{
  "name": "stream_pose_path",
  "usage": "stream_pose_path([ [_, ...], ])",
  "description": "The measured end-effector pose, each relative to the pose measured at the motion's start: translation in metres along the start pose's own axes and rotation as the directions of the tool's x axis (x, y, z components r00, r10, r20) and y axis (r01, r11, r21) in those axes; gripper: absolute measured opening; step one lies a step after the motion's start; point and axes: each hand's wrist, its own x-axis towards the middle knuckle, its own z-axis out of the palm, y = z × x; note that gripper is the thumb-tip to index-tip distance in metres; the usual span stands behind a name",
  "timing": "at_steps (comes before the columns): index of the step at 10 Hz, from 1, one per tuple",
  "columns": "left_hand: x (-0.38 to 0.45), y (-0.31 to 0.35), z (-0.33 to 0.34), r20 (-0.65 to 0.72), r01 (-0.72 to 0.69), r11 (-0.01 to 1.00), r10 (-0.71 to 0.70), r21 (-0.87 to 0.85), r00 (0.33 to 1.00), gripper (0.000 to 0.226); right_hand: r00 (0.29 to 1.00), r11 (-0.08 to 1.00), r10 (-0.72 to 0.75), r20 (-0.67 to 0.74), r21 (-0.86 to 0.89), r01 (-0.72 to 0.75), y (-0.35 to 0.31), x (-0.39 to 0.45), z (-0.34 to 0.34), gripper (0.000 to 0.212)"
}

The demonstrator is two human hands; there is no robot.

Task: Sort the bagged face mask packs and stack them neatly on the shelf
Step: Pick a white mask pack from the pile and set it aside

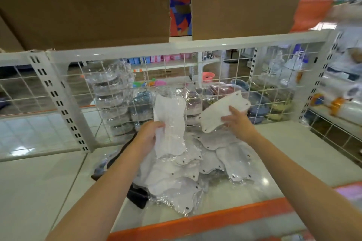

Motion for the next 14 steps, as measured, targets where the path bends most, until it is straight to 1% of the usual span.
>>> stream_pose_path([
  [1,-0.002,0.004,-0.005,-0.008,-0.024,1.000,0.024,0.002,1.000,0.027,0.951,0.914,0.222,0.216,-0.386,-0.126,-0.005,-0.022,0.006,0.039],
  [2,-0.001,0.005,-0.013,-0.056,-0.037,0.999,0.039,0.033,0.998,0.027,0.933,0.892,0.148,0.328,-0.452,0.017,-0.004,-0.031,0.023,0.035],
  [3,0.001,0.004,-0.028,-0.120,-0.019,0.989,0.037,0.145,0.992,0.033,0.944,0.912,0.091,0.318,-0.408,0.050,-0.012,-0.031,0.058,0.053],
  [4,0.003,0.001,-0.043,-0.156,0.000,0.974,0.037,0.228,0.987,0.037,0.959,0.974,0.083,0.271,-0.226,-0.020,-0.020,-0.035,0.085,0.049],
  [5,-0.005,0.003,-0.050,-0.170,0.011,0.968,0.033,0.250,0.985,0.040,0.951,0.985,0.127,0.281,-0.144,-0.089,-0.022,-0.036,0.095,0.050],
  [6,-0.012,0.005,-0.058,-0.198,0.026,0.974,0.020,0.225,0.980,0.037,0.986,0.989,0.118,0.121,-0.107,-0.105,-0.019,-0.025,0.089,0.007],
  [7,-0.014,0.005,-0.062,-0.222,0.021,0.976,0.029,0.219,0.975,0.029,0.983,0.993,0.118,-0.141,0.017,-0.117,-0.017,-0.016,0.071,0.014],
  [8,-0.018,0.003,-0.064,-0.204,0.009,0.972,0.040,0.234,0.978,0.028,0.952,0.982,0.177,-0.250,-0.018,-0.188,0.004,-0.011,0.046,0.020],
  [9,-0.016,-0.001,-0.066,-0.201,0.021,0.974,0.026,0.225,0.979,0.027,0.950,0.799,0.228,-0.215,-0.516,-0.309,0.013,-0.026,0.043,0.065],
  [10,-0.015,-0.004,-0.064,-0.204,0.032,0.977,0.012,0.210,0.979,0.021,0.987,0.803,0.076,-0.141,-0.579,-0.145,0.003,-0.031,0.057,0.050],
  [11,-0.011,-0.006,-0.061,-0.202,0.035,0.976,0.009,0.213,0.979,0.022,0.979,0.948,-0.154,0.135,-0.259,0.185,-0.014,-0.036,0.090,0.050],
  [12,-0.009,-0.006,-0.064,-0.186,0.048,0.976,-0.008,0.210,0.983,0.025,0.869,0.824,-0.346,0.354,-0.328,0.462,-0.021,-0.041,0.108,0.046],
  [13,-0.011,-0.008,-0.075,-0.206,0.053,0.975,-0.007,0.217,0.979,0.033,0.882,0.711,-0.227,0.413,-0.549,0.440,-0.016,-0.037,0.101,0.045],
  [14,-0.017,-0.012,-0.086,-0.237,0.074,0.967,-0.015,0.243,0.971,0.029,0.953,0.668,0.029,0.303,-0.715,0.207,0.005,-0.032,0.074,0.045],
])
